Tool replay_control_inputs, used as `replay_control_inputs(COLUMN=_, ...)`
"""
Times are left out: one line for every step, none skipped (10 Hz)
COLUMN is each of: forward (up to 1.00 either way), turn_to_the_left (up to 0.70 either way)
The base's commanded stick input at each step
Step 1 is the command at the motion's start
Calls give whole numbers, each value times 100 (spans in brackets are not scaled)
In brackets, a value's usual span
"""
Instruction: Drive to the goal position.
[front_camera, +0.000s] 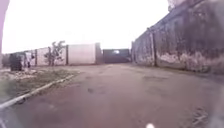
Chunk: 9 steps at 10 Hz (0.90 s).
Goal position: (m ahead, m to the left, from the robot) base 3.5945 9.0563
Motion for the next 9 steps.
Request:
replay_control_inputs(forward=70, turn_to_the_left=0)
replay_control_inputs(forward=70, turn_to_the_left=0)
replay_control_inputs(forward=70, turn_to_the_left=0)
replay_control_inputs(forward=70, turn_to_the_left=0)
replay_control_inputs(forward=70, turn_to_the_left=0)
replay_control_inputs(forward=70, turn_to_the_left=0)
replay_control_inputs(forward=70, turn_to_the_left=0)
replay_control_inputs(forward=70, turn_to_the_left=0)
replay_control_inputs(forward=70, turn_to_the_left=0)
